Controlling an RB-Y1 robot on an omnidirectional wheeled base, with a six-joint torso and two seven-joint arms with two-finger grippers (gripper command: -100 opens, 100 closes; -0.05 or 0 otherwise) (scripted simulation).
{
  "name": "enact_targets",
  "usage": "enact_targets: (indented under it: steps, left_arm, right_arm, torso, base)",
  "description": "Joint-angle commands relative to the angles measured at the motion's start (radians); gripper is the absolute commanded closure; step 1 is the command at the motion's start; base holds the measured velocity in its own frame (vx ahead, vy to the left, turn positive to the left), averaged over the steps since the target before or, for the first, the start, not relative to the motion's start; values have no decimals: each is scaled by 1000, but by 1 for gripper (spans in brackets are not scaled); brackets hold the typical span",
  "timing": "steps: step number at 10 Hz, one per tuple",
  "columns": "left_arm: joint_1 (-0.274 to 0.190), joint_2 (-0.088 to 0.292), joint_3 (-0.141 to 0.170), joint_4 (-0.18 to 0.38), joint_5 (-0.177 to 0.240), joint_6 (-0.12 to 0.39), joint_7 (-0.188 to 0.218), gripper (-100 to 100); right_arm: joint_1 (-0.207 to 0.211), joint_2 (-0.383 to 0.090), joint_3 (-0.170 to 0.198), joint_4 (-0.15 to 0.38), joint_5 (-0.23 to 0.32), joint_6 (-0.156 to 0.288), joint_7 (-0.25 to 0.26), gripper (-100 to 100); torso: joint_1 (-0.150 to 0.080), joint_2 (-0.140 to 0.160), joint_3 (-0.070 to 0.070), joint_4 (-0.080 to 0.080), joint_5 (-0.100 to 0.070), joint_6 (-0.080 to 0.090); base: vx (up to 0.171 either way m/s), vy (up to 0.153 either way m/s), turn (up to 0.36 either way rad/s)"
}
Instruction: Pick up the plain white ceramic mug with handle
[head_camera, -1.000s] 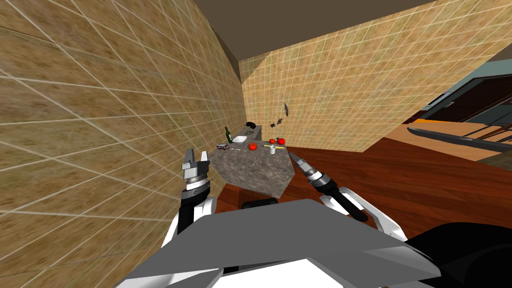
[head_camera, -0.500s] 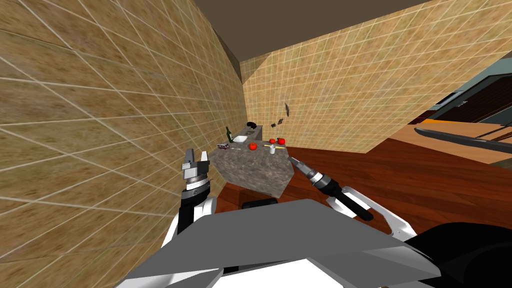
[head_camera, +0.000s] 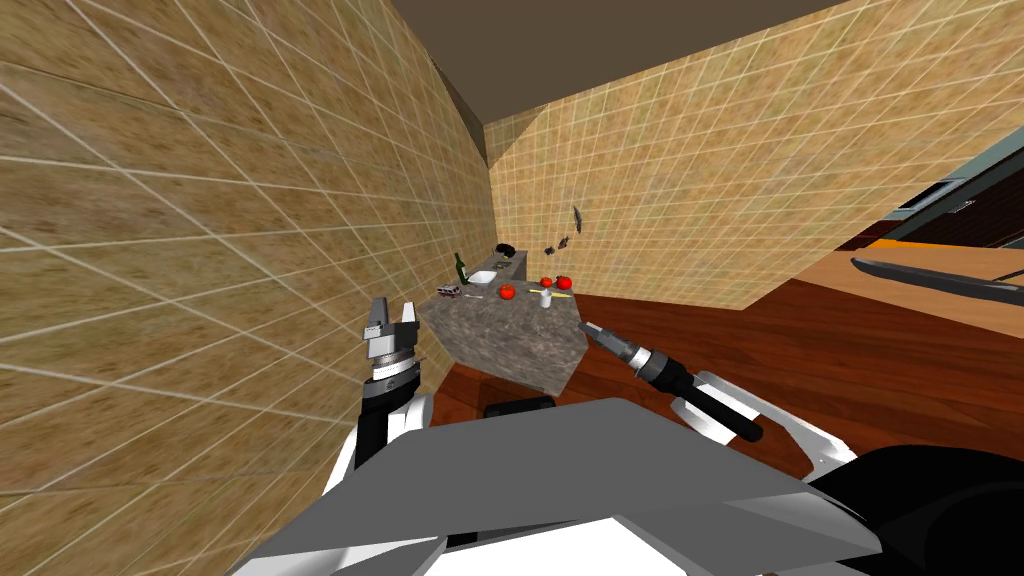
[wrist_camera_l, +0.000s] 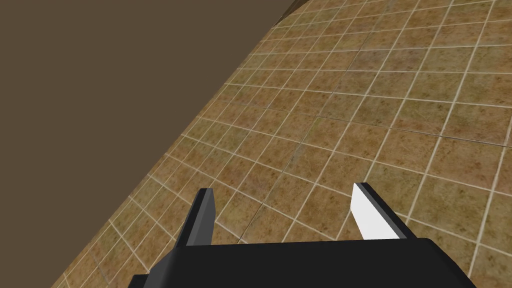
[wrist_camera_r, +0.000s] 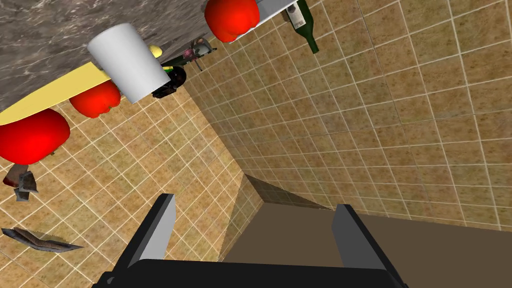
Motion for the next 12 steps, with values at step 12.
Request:
enact_targets:
  steps: [12]
  left_arm:
    - [0, 0, 0, 0, 0, 0, 0, 0]
  right_arm:
    - [72, -370, 41, 204, 41, -1, -56, -100]
  torso:
    - [2, -1, -1, 0, 0, 0]
  base:
    - [-4, -3, 79]
